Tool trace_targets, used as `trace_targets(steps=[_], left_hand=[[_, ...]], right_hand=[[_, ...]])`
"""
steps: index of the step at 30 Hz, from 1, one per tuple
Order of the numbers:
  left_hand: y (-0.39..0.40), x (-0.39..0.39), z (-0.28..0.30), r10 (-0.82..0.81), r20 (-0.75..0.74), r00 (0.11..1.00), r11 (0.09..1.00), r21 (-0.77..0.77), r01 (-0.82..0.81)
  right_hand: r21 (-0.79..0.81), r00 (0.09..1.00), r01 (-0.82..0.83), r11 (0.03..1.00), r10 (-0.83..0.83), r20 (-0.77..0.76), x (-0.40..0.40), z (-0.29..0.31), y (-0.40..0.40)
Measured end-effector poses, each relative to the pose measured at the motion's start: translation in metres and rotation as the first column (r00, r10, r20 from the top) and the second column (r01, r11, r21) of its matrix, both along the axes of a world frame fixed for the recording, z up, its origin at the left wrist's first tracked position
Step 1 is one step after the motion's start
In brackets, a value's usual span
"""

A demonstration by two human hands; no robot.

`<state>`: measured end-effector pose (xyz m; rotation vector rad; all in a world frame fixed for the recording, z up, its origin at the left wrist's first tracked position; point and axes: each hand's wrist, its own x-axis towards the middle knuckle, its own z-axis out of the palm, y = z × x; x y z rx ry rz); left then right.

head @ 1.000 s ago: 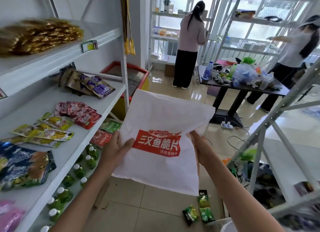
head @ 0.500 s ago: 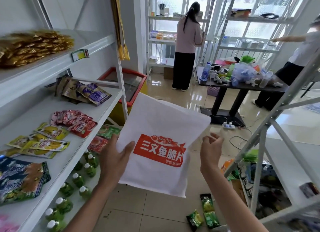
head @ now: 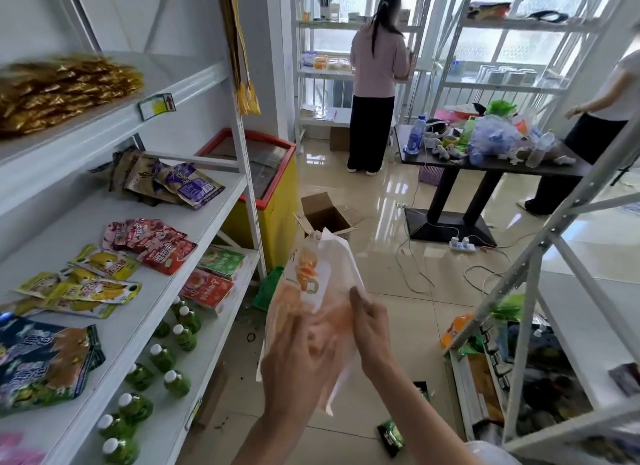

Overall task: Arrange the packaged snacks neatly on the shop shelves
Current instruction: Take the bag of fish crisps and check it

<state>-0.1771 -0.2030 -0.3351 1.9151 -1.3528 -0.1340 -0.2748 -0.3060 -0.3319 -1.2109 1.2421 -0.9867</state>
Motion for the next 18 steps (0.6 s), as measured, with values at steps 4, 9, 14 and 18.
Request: trace_targets(steps=[4, 9, 14, 18], left_hand=[[-0.005, 0.022, 0.025, 0.166, 0.133, 0.977, 0.985, 0.016, -0.169], [-0.034, 0.043, 0.032, 0.088, 0.079, 0.993, 0.929, 0.353, -0.11], [-0.034, 0.047, 0.002, -0.01, 0.155, 0.988, 0.963, 0.267, -0.033], [-0.013, 0.056, -0.01, 0.007, 0.042, 0.999, 0.992, 0.127, -0.012]], right_hand=[[-0.028, 0.999, -0.014, 1.0, 0.012, -0.049, -0.004, 0.004, 0.004], [-0.094, 0.991, 0.014, 0.996, -0.026, -0.131, -0.005, -0.002, 0.005], [-0.052, 0.972, -0.061, 0.997, 0.048, -0.229, 0.001, 0.0, 0.013], [0.077, 0.976, -0.115, 0.99, 0.127, -0.175, 0.0, 0.004, 0.018]])
